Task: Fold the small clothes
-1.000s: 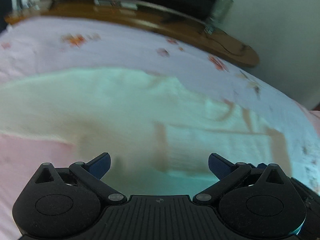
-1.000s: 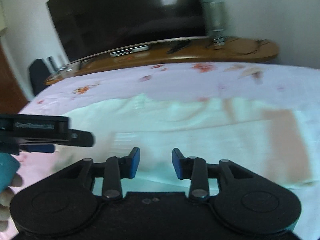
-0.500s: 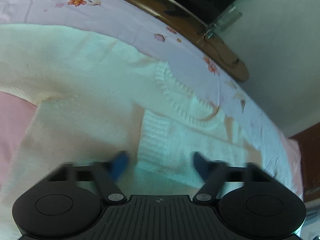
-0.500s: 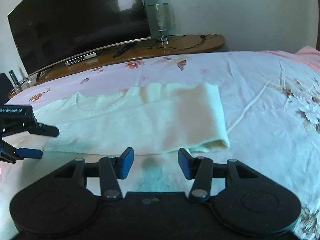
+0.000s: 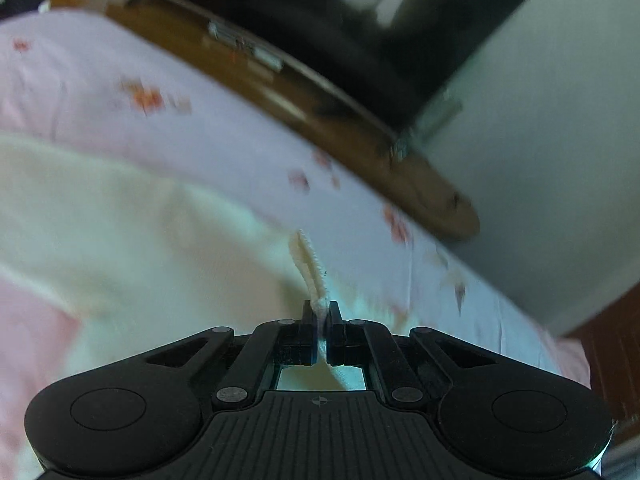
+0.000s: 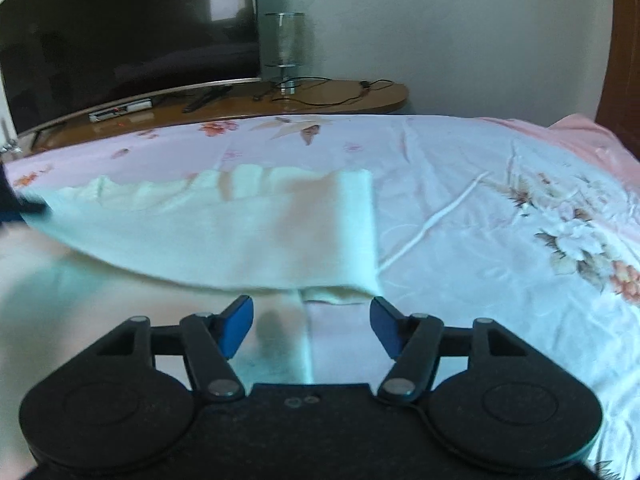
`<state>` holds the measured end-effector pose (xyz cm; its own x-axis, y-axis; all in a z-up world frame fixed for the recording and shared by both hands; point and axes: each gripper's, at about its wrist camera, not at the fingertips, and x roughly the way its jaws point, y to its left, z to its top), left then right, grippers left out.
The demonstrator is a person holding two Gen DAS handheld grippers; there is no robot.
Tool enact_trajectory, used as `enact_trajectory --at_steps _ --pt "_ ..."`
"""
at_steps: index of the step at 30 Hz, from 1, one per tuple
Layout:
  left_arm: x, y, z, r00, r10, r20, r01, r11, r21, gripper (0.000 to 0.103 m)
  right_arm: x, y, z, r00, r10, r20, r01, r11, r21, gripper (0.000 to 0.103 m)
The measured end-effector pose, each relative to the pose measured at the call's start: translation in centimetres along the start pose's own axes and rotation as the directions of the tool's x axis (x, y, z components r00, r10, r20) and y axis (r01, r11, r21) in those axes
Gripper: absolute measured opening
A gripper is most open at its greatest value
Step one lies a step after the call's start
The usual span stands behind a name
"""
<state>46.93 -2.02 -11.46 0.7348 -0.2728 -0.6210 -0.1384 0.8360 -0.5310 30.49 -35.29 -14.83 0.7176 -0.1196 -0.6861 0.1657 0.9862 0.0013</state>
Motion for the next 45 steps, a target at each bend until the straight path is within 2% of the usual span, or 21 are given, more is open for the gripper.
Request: enact_trajectory --at_steps 1,4,8,11,14,17,21,22,23,24,25,26,28,31,34,38,41,44,45 --pt "-0.3 0.4 0.7 1.0 0.015 0.019 -0.015 1.0 0.006 0.004 0.2 0.0 0.0 1.0 -0.003 -0.003 0.003 1.0 0.0 0.063" --pt "-0.5 2.3 1.7 0.997 0.066 0.041 -0.066 0.998 -0.001 0.004 1.1 0.5 0.2 1.0 0.003 -0.016 -0.004 1.0 -0.027 0.05" --pt "-0.3 5.4 1.4 0.989 0.141 0.046 -0.14 0.989 -0.041 0.004 2.3 1.3 0.6 1.0 0.015 -0.012 -0.016 0.999 -0.045 0.039" --pt "0.3 7.2 0.7 0.979 0.202 0.03 -0.201 0.978 -0.052 0.004 2.8 0.9 1.0 0.998 0.059 -0.022 -0.059 0.998 0.018 0.01" --pt "1.9 8.0 -0.6 0.969 0.243 -0.039 -0.243 0.97 -0.013 0.004 2.8 0.0 0.7 0.998 0.055 -0.02 -0.053 0.995 0.079 0.008" --pt "2.0 7.6 -1.1 0.965 0.261 -0.032 -0.259 0.964 0.051 0.004 2.9 -0.2 0.4 0.999 0.043 -0.019 -0.041 0.995 0.089 0.008" --pt "0.3 7.6 -0.1 0.963 0.271 -0.011 -0.27 0.961 0.06 0.007 2.7 -0.3 0.4 0.999 0.029 -0.037 -0.026 0.995 0.093 0.008" --pt "-0.4 7.7 0.2 0.961 0.278 0.003 -0.278 0.959 0.064 0.016 2.4 -0.3 0.5 0.998 0.038 -0.042 -0.034 0.995 0.089 0.008" --pt "-1.4 7.7 0.3 0.958 0.285 0.028 -0.287 0.956 0.069 0.036 1.8 -0.4 0.5 0.999 0.041 -0.031 -0.038 0.995 0.089 0.013" --pt "-2.1 7.6 0.5 0.956 0.289 0.056 -0.293 0.954 0.069 0.051 0.9 -0.6 0.6 0.999 0.042 -0.011 -0.041 0.995 0.092 0.022" --pt "-2.8 7.5 0.7 0.952 0.291 0.091 -0.298 0.952 0.066 0.075 0.4 -0.7 0.8 0.999 0.045 0.011 -0.045 0.995 0.091 0.024" --pt "-3.4 7.3 0.8 0.949 0.289 0.128 -0.299 0.952 0.067 0.083 -0.1 -0.7 1.1 0.999 0.042 0.029 -0.044 0.995 0.086 0.025" --pt "-3.6 6.5 1.0 0.953 0.263 0.153 -0.279 0.956 0.096 0.083 -0.2 -0.4 2.0 0.997 0.047 0.06 -0.051 0.996 0.072 0.025" --pt "-1.6 5.4 1.0 0.968 0.226 0.105 -0.238 0.964 0.118 0.082 1.5 0.8 3.6 0.996 0.069 0.06 -0.071 0.997 0.028 0.025" --pt "0.9 4.5 0.5 0.972 0.228 0.066 -0.235 0.959 0.16 0.082 3.8 2.3 4.9 0.995 0.094 0.044 -0.094 0.996 -0.01 0.024" --pt "3.9 4.3 -0.6 0.961 0.277 0.006 -0.273 0.94 0.206 0.082 6.1 3.3 6.4 0.995 0.093 0.047 -0.091 0.995 -0.041 0.023" --pt "4.8 4.0 -1.5 0.939 0.343 0.029 -0.336 0.896 0.289 0.083 7.3 3.5 7.0 0.995 0.089 0.054 -0.086 0.995 -0.049 0.023" --pt "4.5 4.0 -1.2 0.941 0.338 0.005 -0.324 0.897 0.299 0.083 10.1 3.3 7.0 0.998 0.06 -0.027 -0.062 0.995 -0.083 0.021" --pt "4.2 4.1 -0.9 0.943 0.334 -0.006 -0.318 0.903 0.287 0.083 10.5 2.6 6.8 0.998 0.063 -0.011 -0.064 0.996 -0.065 0.021"
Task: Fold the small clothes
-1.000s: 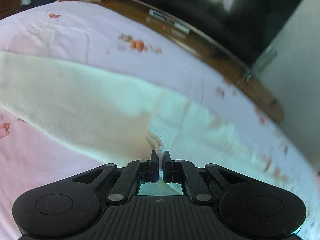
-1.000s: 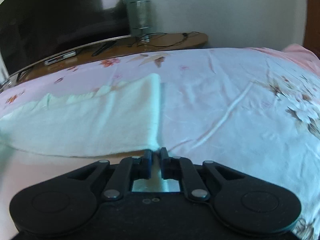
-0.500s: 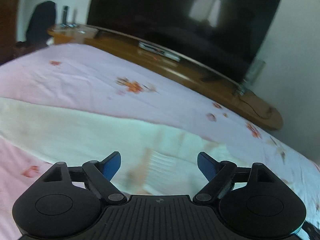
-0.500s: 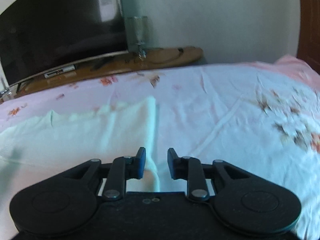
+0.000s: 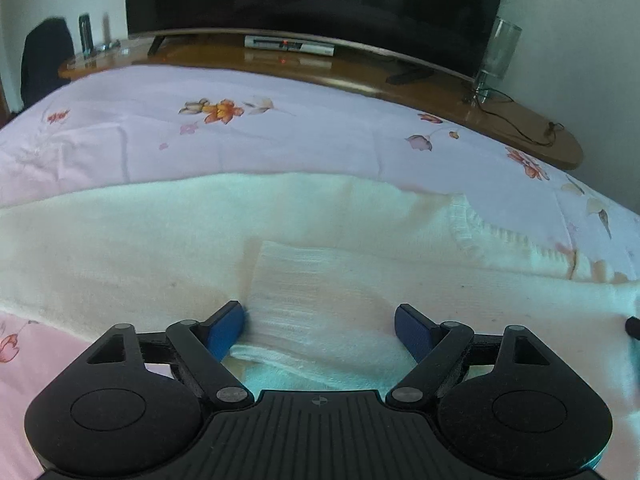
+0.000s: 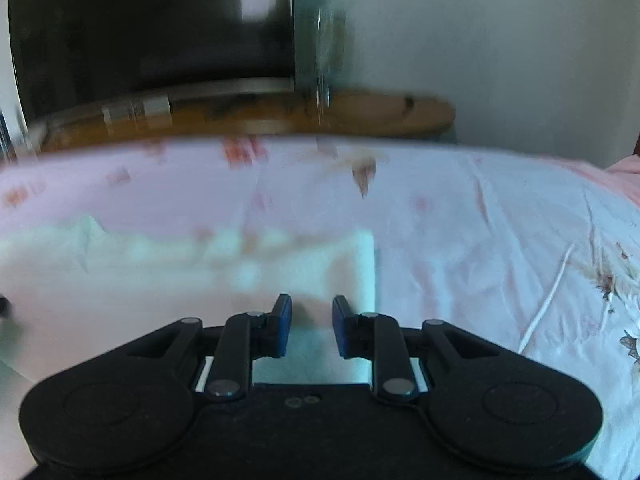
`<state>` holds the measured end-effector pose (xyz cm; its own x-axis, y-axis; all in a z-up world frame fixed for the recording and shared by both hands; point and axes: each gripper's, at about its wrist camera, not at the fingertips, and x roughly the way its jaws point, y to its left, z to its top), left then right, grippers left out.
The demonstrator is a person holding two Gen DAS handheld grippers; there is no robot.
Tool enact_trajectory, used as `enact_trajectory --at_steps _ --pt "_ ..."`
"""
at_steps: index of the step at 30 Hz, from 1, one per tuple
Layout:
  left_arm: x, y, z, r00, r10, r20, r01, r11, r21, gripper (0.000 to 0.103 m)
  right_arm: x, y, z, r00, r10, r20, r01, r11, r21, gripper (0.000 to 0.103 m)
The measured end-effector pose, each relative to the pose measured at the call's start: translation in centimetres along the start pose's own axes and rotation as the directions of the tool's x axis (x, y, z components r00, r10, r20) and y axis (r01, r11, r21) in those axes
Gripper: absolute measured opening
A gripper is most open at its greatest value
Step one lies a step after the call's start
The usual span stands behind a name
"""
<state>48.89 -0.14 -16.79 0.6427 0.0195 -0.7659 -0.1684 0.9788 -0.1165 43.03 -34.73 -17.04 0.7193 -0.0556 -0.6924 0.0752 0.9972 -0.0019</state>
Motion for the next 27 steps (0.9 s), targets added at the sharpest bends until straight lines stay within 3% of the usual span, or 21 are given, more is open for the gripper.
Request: enact_trajectory --at_steps 4,5,6,8,11,12,13,14,15,17,19,20,21,23,25,26,27 --pt "-0.6 0.8 0.3 1.0 -0.014 -0.006 0.014 0.999 -0.04 0.083 -0.8 -1.2 0.9 0.999 0.03 0.022 -0.032 0.995 0.095 0.025" --pt "-0.4 0.9 0.2 1.0 -0.006 -0.005 0.006 0.999 -0.04 0.083 -0.9 -1.6 1.1 0.999 0.016 0.037 -0.02 0.993 0.12 0.034" --pt "-0.2 1.0 0.2 1.0 0.0 -0.002 0.0 0.999 -0.038 0.083 -0.7 -2.1 1.5 0.999 -0.009 0.045 0.002 0.99 0.141 0.052" --pt "0.3 0.8 0.0 1.0 0.013 0.004 -0.013 1.0 -0.022 0.083 0.1 -2.9 1.8 0.999 -0.003 0.033 -0.002 0.986 0.168 0.062" --pt "0.6 0.2 -0.5 0.999 0.038 0.018 -0.039 0.999 0.022 0.083 2.1 -4.2 2.3 0.995 0.1 -0.01 -0.094 0.963 0.252 0.038" --pt "0.6 0.1 -0.6 0.999 0.044 0.023 -0.045 0.999 0.031 0.083 2.2 -4.4 2.2 0.993 0.114 -0.011 -0.107 0.956 0.272 0.038" --pt "0.6 0.0 -0.7 0.998 0.048 0.027 -0.049 0.998 0.036 0.083 2.5 -4.5 2.2 0.992 0.124 -0.008 -0.117 0.951 0.286 0.037" --pt "0.5 0.0 -0.7 0.998 0.049 0.029 -0.05 0.998 0.035 0.083 2.6 -4.5 2.3 0.991 0.131 -0.006 -0.124 0.951 0.284 0.031" --pt "0.5 0.0 -0.7 0.998 0.049 0.029 -0.05 0.998 0.031 0.083 2.5 -4.2 2.3 0.991 0.137 -0.003 -0.131 0.955 0.268 0.017" --pt "0.5 0.0 -0.6 0.998 0.051 0.026 -0.051 0.998 0.03 0.083 1.6 -3.8 2.5 0.993 0.111 0.028 -0.115 0.969 0.219 0.008" --pt "0.5 -0.2 -0.7 0.998 0.055 0.028 -0.056 0.998 0.035 0.084 0.7 -3.3 2.6 0.997 0.029 0.077 -0.04 0.989 0.139 0.008" --pt "0.5 -0.3 -0.7 0.998 0.055 0.028 -0.057 0.998 0.039 0.087 1.3 -3.3 2.4 0.998 -0.008 0.06 0.001 0.993 0.117 0.008" --pt "0.6 -0.3 -0.7 0.998 0.059 0.029 -0.06 0.997 0.042 0.087 2.5 -3.7 2.0 1.0 -0.01 0.003 0.01 0.992 0.128 0.008" --pt "0.6 -0.4 -0.7 0.997 0.063 0.031 -0.065 0.997 0.044 0.088 2.5 -3.8 1.9 1.0 -0.001 0.019 -0.001 0.992 0.125 0.008" --pt "0.3 -0.4 -0.6 0.998 0.063 0.022 -0.064 0.997 0.043 0.088 1.7 -3.6 2.1 1.0 -0.019 0.025 0.016 0.994 0.109 0.017" --pt "0.1 -0.4 -0.5 0.998 0.059 0.014 -0.059 0.998 0.038 0.088 1.0 -3.6 2.2 0.999 -0.022 0.039 0.018 0.993 0.114 0.029" --pt "-0.3 -0.2 -0.4 0.999 0.053 0.01 -0.054 0.998 0.029 0.088 0.1 -3.5 2.3 0.998 -0.021 0.059 0.013 0.993 0.118 0.03"
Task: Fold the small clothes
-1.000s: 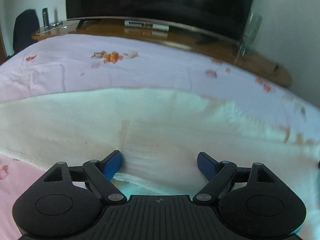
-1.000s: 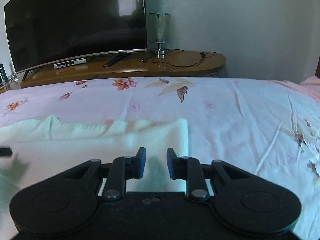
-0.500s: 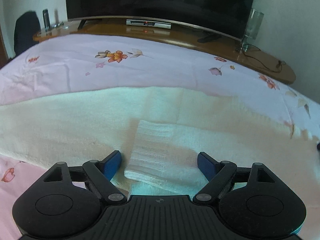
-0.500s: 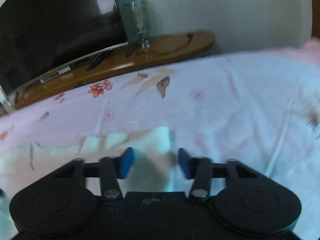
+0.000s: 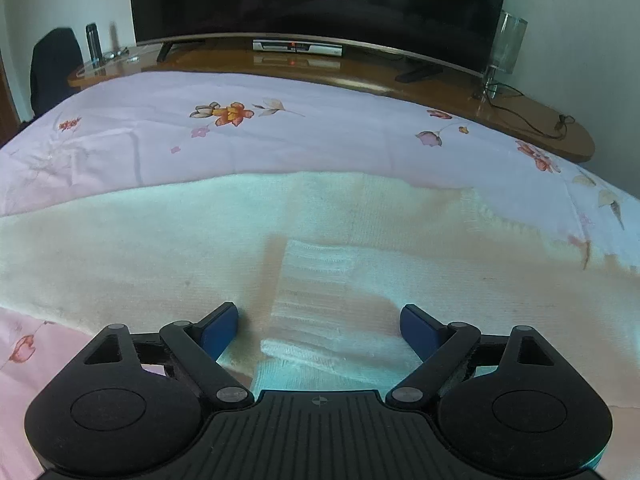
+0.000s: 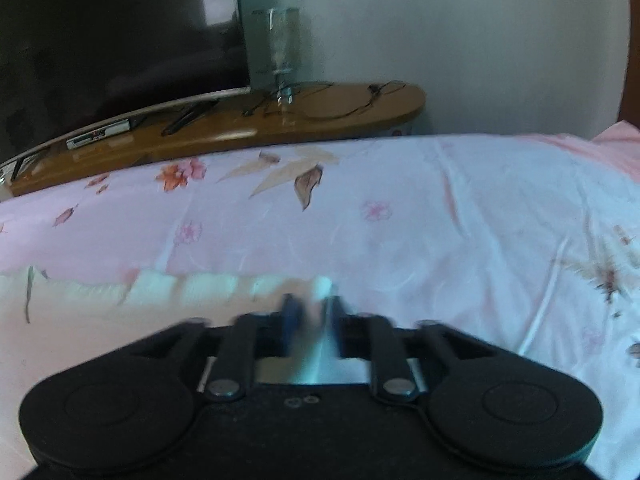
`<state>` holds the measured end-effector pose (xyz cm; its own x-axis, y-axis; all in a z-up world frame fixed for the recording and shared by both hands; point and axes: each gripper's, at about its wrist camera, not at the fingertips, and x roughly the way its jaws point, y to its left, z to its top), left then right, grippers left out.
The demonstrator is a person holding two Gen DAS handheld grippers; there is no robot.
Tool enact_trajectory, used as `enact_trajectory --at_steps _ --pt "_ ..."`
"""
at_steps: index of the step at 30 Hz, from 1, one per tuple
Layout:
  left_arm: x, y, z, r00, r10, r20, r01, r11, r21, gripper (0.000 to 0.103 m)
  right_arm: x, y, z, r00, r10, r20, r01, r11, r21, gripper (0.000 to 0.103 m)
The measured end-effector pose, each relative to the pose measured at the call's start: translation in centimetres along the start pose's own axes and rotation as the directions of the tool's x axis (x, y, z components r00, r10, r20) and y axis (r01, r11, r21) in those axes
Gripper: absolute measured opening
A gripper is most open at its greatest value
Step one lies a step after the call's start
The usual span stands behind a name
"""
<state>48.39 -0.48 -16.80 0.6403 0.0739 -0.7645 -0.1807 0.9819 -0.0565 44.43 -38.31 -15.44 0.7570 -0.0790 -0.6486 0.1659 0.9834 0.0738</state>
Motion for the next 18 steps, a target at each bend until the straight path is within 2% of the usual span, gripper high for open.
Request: enact_trajectory --at_steps 2,3,5,7,9,12,14,15,18 --pt "-1.1 0.3 -0.2 1.0 -0.013 0.011 0.013 1.0 -0.02 0.088 -1.8 0.4 -0.1 1.0 0.013 0.023 -0.013 1.0 -0.005 0.03" --pt "-1.4 0.5 -0.4 1.0 -0.025 0.015 0.026 0.999 -0.026 0.088 -2.7 0.9 -0.5 0.999 0.044 0.031 -0.044 0.999 -0.021 0.03" --pt "-1.3 0.5 -0.9 0.999 -0.038 -0.004 0.037 0.999 -0.02 0.088 -3.9 2.3 -1.7 0.998 0.06 0.028 -0.057 0.995 -0.087 0.028" --pt "-0.4 0.1 -1.5 0.999 -0.018 -0.028 0.018 1.0 0.025 0.089 -4.0 3.5 -3.2 0.998 0.067 -0.015 -0.068 0.988 -0.142 0.028" --pt "-0.5 -0.2 -1.6 1.0 -0.003 -0.018 0.004 0.998 0.063 0.091 -3.0 4.0 -4.4 0.997 0.016 -0.076 -0.03 0.983 -0.183 0.028" --pt "-1.9 1.2 -1.2 0.999 -0.027 -0.035 0.026 1.0 -0.017 0.091 -3.9 4.3 -4.0 0.998 0.002 -0.07 -0.013 0.988 -0.151 0.031" --pt "-3.3 2.9 -1.3 0.999 -0.046 -0.019 0.044 0.997 -0.061 0.091 -5.4 4.9 -3.6 0.996 0.072 -0.046 -0.076 0.991 -0.114 0.032" --pt "-3.8 3.7 -1.5 0.999 -0.045 -0.019 0.044 0.996 -0.074 0.091 -6.3 5.6 -3.6 0.995 0.09 -0.035 -0.094 0.989 -0.117 0.036" --pt "-4.5 6.9 -1.7 0.997 -0.033 -0.07 0.023 0.99 -0.138 0.097 -8.0 8.1 -4.0 0.988 0.151 -0.032 -0.154 0.979 -0.135 0.044"
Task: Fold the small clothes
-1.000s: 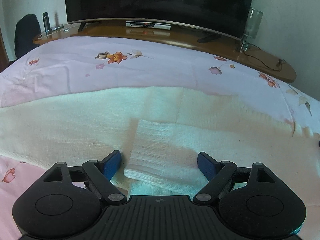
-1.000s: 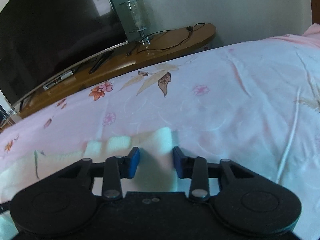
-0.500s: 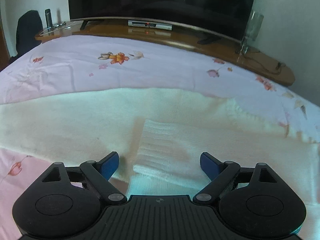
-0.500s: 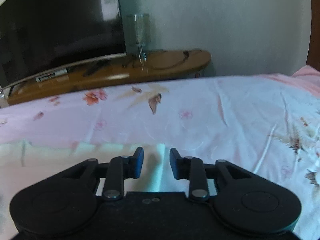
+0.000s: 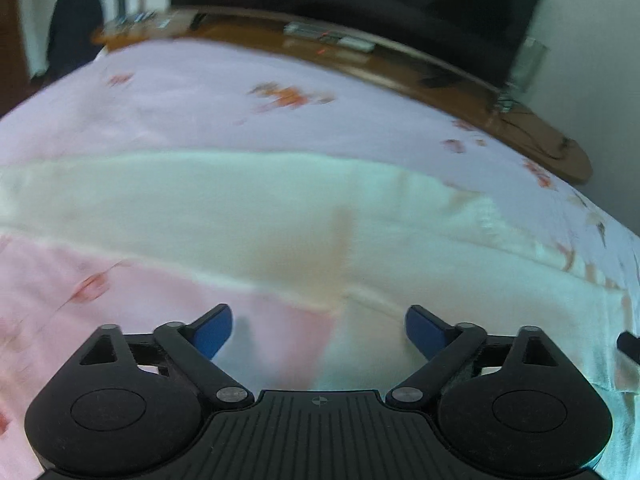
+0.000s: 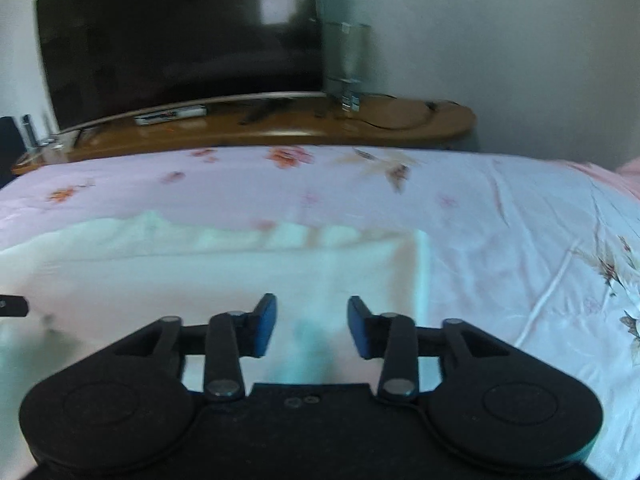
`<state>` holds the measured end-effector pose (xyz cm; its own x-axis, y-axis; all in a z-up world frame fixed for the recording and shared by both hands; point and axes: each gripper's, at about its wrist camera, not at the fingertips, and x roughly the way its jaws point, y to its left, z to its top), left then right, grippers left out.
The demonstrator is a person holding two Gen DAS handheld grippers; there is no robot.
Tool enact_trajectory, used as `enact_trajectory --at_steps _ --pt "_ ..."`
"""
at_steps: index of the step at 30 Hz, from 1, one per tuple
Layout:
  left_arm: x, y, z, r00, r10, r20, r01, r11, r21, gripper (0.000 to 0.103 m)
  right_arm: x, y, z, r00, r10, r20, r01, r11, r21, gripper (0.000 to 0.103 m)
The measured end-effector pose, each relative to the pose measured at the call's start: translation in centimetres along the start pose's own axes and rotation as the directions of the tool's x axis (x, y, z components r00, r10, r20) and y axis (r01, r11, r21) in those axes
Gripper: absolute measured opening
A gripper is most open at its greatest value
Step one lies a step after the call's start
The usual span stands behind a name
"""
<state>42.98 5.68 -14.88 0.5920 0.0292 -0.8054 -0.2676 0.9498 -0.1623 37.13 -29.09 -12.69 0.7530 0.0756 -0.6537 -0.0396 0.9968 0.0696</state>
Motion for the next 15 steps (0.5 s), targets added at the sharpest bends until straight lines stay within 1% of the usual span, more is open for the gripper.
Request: enact_trajectory --at_steps 1,6,9,10,12,15 --pt "-0.3 1.3 0.0 1.0 0.01 -0.011 -0.01 1.0 -0.028 0.098 -0.3 0.8 -0.1 1.0 0.027 -0.002 -0.027 1.0 0.001 0.044" --pt "-1.8 7.9 -0.6 1.0 0.03 -0.002 -0.03 0.989 -0.145 0.098 -1.6 5.9 -0.8 0.991 0.132 -0.017 -0.132 0.99 -0.038 0.044" --pt "-2.3 12.2 -0.7 0.998 0.055 0.007 -0.051 0.97 -0.239 0.098 -1.8 8.8 -1.0 0.984 0.177 -0.035 -0.179 0.981 -0.069 0.044" --pt "-2.4 13.7 -0.7 0.998 0.058 0.012 -0.053 0.96 -0.274 0.098 -1.8 9.5 -1.1 0.982 0.186 -0.037 -0.188 0.979 -0.074 0.044" --pt "-2.6 16.9 -0.7 0.998 0.063 0.022 -0.051 0.932 -0.36 0.098 -2.0 11.2 -1.2 0.979 0.202 -0.037 -0.205 0.975 -0.083 0.045" --pt "-2.3 21.0 -0.7 0.998 0.059 0.031 -0.038 0.883 -0.468 0.097 -1.9 13.1 -1.4 0.975 0.219 -0.044 -0.223 0.97 -0.096 0.046"
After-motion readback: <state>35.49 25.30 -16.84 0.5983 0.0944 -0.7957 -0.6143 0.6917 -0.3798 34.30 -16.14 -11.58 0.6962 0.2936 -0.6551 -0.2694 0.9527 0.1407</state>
